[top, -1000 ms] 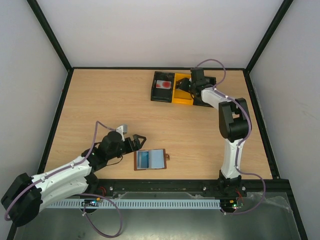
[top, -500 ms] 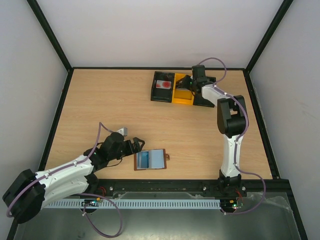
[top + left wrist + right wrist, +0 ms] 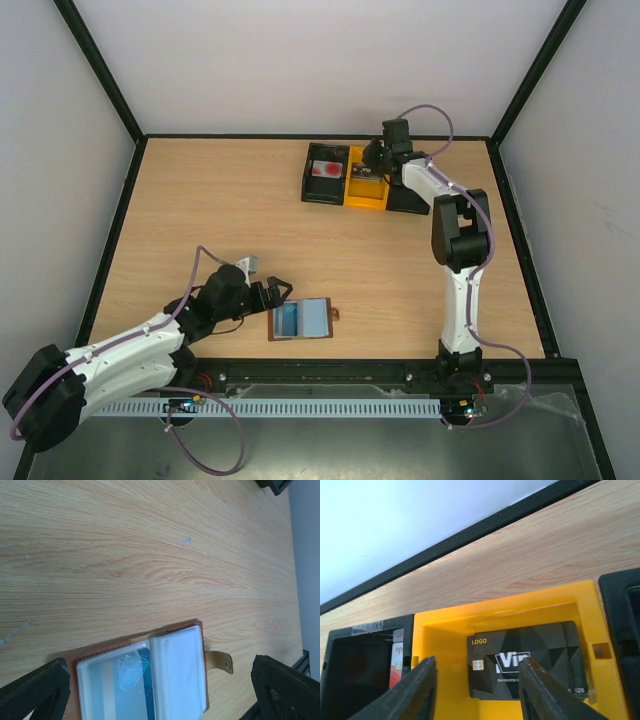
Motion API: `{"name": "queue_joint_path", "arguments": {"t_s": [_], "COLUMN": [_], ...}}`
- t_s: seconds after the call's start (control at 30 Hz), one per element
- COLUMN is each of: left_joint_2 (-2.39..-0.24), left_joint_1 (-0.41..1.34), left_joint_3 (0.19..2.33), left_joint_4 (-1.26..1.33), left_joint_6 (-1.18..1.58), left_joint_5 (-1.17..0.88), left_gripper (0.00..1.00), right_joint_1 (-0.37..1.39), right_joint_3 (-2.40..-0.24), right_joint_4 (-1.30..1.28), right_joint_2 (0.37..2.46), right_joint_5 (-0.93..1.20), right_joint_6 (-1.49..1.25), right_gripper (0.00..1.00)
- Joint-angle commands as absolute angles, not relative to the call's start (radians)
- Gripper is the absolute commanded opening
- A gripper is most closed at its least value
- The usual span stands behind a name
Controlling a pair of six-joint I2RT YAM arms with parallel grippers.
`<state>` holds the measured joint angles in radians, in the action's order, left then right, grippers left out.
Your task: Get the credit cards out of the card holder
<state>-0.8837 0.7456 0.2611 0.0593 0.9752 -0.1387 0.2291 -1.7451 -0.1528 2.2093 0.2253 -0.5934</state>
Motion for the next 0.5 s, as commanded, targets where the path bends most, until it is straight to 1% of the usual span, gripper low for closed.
{"name": "queue_joint_path", "arguments": {"t_s": [0.0,0.1,0.27,0.47], "left_joint_2": [-0.849,-0.841,-0.841,-0.837], "left_joint_1": [0.74,0.741,0.741,0.741], "left_joint_3": [0.242,0.236,0.229,0.185], "left_joint_4": [0.051,0.048,0.052,0.118], "left_joint_6": [0.963,0.97,0.984,1.029], "left_joint_5": [-0.189,-0.201,-0.23,-0.276], "left_gripper": [1.0,1.0,1.0,1.0], "right_joint_1": [0.228,0.228,0.227,0.232], "right_joint_3": [-1.772,-1.749,-1.652,-1.373], "right_joint_4": [-0.23,-0.239,-0.227,-0.096], "right_joint_2": [2.181,2.145,2.054,1.873], "right_joint_5": [0.21,0.222,0.291,0.417], "right_joint_6": [-0.611,-0.624,-0.631,-0.715], "right_gripper": [0.47,0.5,0.51,0.49]}}
